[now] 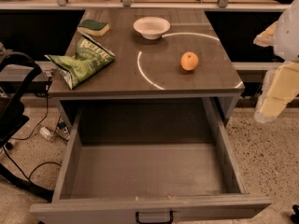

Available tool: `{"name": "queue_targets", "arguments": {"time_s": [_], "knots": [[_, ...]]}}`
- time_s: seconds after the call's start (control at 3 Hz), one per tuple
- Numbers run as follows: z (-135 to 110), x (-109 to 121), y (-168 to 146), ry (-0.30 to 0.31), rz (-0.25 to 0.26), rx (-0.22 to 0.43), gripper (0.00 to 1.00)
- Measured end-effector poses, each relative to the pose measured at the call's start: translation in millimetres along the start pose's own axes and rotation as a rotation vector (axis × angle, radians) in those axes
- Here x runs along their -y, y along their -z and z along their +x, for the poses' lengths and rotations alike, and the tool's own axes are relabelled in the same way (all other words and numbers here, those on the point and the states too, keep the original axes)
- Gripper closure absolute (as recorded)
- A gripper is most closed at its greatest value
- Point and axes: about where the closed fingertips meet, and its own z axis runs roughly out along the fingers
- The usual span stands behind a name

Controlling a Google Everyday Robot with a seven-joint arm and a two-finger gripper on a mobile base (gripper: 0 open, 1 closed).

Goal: Place orange into top drawer

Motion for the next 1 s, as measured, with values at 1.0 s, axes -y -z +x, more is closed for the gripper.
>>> {"name": "queue_targets", "arguments": {"time_s": [1.0], "knots": [[26, 8, -49, -0.158, 0.049, 0.120, 0.00]]}}
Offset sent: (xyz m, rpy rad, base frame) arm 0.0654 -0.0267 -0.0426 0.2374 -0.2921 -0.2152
